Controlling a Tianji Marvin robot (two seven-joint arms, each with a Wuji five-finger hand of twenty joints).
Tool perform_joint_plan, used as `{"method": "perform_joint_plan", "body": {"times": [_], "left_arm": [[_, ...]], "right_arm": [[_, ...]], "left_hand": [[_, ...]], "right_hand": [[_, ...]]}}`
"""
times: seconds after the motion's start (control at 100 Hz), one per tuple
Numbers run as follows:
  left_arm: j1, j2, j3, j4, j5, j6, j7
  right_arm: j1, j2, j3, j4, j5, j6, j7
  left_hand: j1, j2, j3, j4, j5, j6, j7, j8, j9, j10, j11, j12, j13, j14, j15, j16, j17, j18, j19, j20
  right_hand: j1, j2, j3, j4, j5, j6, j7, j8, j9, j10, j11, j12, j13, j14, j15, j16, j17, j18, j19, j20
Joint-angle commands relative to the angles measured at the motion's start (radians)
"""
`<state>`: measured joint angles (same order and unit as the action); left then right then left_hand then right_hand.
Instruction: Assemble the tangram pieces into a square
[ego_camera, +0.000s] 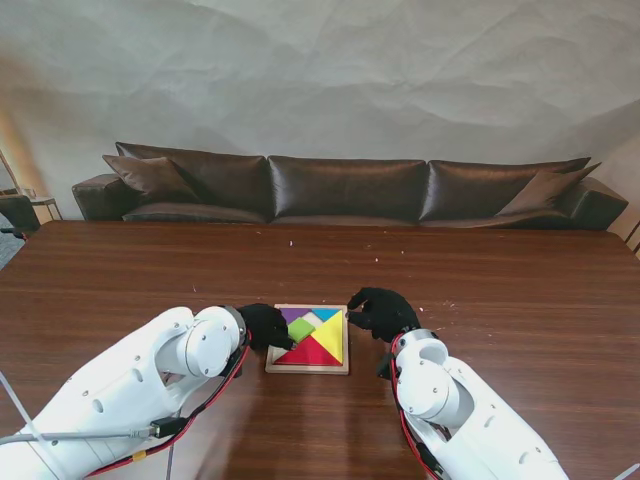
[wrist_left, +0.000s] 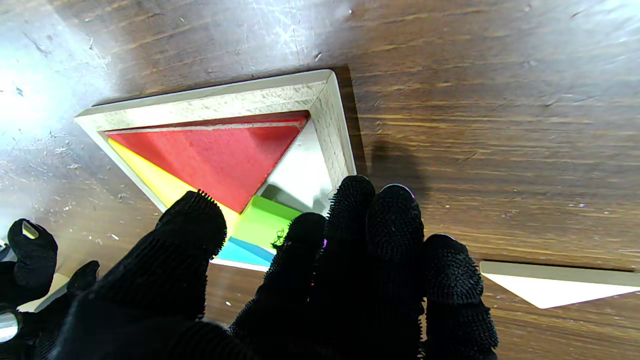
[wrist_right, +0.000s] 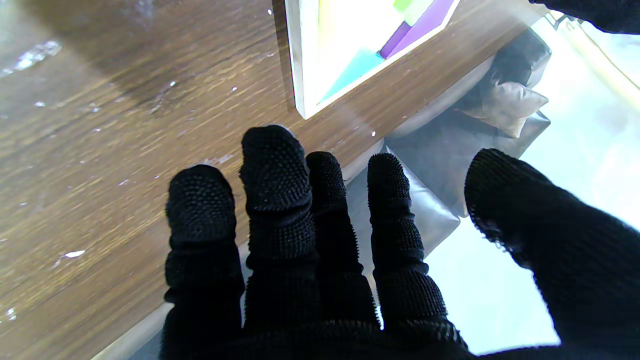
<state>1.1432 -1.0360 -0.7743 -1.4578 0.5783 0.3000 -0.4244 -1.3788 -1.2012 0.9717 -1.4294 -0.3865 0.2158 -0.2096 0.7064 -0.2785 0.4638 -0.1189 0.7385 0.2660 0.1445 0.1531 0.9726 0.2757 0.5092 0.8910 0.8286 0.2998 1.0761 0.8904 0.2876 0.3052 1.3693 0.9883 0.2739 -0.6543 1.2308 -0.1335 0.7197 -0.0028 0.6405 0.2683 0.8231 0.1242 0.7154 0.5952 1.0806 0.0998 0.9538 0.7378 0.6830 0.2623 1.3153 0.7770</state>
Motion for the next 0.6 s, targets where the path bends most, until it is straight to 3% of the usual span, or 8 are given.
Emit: {"method": "perform_joint_plan", "body": {"times": [0.0, 0.29, 0.59], "left_arm": [[-0.003, -0.006, 0.0, -0.001, 0.0, 0.002, -0.02], [-0.014, -0.01, 0.014, 0.009, -0.011, 0.005, -0.012], [-0.029, -0.018, 0.033, 0.028, -0.03, 0.003, 0.004]], "right_arm": [[-0.004, -0.005, -0.001, -0.002, 0.002, -0.004, 0.015], [-0.004, -0.005, -0.001, -0.002, 0.008, -0.004, 0.017], [-0.004, -0.005, 0.0, -0.003, 0.01, -0.004, 0.02]], "left_hand": [[-0.03, 0.04, -0.002, 0.037, -0.025, 0.024, -0.02, -0.012, 0.012, 0.009, 0.018, 0.018, 0.005, 0.01, 0.038, 0.013, -0.017, -0.021, 0.012, 0.008], [-0.035, 0.042, -0.004, 0.038, -0.064, 0.066, -0.045, -0.032, 0.008, 0.011, 0.019, 0.018, 0.003, 0.011, 0.039, 0.013, -0.019, -0.021, 0.012, 0.009], [-0.036, 0.044, -0.004, 0.038, -0.092, 0.054, -0.058, -0.042, 0.006, 0.012, 0.023, 0.021, 0.003, 0.012, 0.041, 0.014, -0.019, -0.023, 0.012, 0.011]], "right_hand": [[-0.006, 0.018, -0.008, 0.024, -0.015, 0.004, 0.004, -0.003, -0.021, 0.021, 0.007, -0.016, -0.015, 0.011, 0.017, 0.001, -0.12, 0.007, 0.015, 0.024], [-0.006, 0.02, -0.009, 0.024, -0.015, 0.003, 0.004, -0.002, -0.021, 0.023, 0.007, -0.016, -0.016, 0.013, 0.017, 0.0, -0.12, 0.007, 0.015, 0.024], [-0.006, 0.021, -0.01, 0.024, -0.016, 0.004, 0.003, -0.003, -0.023, 0.022, 0.007, -0.016, -0.015, 0.014, 0.017, 0.001, -0.12, 0.007, 0.016, 0.024]]}}
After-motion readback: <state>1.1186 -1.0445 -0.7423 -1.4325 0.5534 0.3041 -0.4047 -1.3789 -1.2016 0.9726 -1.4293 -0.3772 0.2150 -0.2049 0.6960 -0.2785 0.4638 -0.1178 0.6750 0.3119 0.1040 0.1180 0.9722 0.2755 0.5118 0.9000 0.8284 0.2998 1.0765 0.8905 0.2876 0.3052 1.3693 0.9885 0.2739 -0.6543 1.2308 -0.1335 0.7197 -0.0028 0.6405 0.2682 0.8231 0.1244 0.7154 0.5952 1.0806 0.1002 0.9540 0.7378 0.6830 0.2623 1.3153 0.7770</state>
